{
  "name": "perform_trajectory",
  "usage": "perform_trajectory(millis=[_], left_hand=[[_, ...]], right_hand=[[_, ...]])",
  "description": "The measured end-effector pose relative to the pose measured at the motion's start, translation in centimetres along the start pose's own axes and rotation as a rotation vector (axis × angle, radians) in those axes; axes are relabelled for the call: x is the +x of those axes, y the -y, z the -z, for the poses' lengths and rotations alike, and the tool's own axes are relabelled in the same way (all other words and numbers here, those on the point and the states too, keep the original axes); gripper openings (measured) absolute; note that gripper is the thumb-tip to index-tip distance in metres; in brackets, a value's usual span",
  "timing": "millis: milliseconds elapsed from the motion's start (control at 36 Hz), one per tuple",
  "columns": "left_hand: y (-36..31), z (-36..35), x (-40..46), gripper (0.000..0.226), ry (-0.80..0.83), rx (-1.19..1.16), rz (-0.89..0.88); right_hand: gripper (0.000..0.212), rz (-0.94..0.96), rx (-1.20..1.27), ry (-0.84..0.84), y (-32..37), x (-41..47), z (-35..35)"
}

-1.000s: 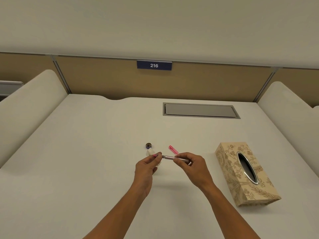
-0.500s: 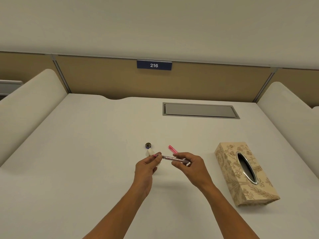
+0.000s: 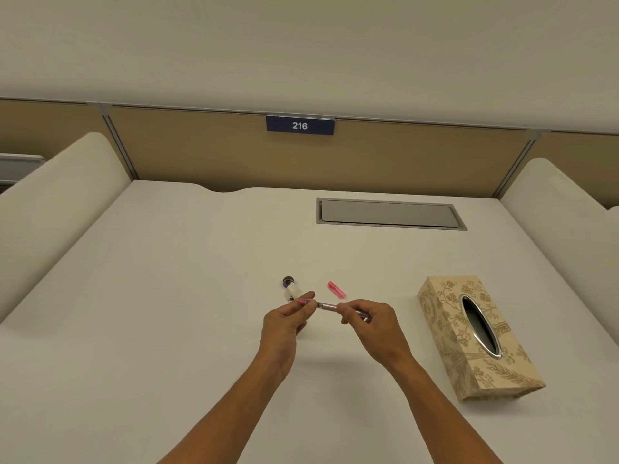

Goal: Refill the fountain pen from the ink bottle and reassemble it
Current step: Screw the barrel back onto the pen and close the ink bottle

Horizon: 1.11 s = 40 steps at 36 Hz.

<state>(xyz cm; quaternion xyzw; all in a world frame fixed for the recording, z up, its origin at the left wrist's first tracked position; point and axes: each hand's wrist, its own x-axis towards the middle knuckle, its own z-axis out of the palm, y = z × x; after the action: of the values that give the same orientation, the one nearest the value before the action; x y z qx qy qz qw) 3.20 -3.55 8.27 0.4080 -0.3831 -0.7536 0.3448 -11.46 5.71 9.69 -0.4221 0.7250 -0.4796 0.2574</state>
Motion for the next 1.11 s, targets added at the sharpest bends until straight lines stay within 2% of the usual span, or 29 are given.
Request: perform_trajectory(millis=[194, 333, 417, 639, 1111], left_hand=[[0.04, -0.12, 0.02, 0.018, -0.001, -0.002, 0.007], [0.12, -0.07, 0.15, 0.017, -0.013, -0.01, 0.008], [0.16, 0.02, 0.24, 0.019, -0.015, -0.008, 0.01], [0.16, 0.06, 0.14, 0.017, -0.01, -0.012, 0.011], [0.15, 0.28, 0.32, 0.011, -0.02, -0.01, -0.023]], right_hand=[[0.026, -0.018, -0.016, 0.001, 0.06, 0.12, 0.12], [0.009, 0.001, 0.004, 0.011, 0.05, 0.01, 0.13], [0.015, 0.026, 0.02, 0.018, -0.02, -0.06, 0.22], [0.008, 0.063, -0.016, 0.004, -0.06, 0.2, 0.09], [0.006, 0.068, 0.0, -0.003, -0.16, 0.38, -0.04]])
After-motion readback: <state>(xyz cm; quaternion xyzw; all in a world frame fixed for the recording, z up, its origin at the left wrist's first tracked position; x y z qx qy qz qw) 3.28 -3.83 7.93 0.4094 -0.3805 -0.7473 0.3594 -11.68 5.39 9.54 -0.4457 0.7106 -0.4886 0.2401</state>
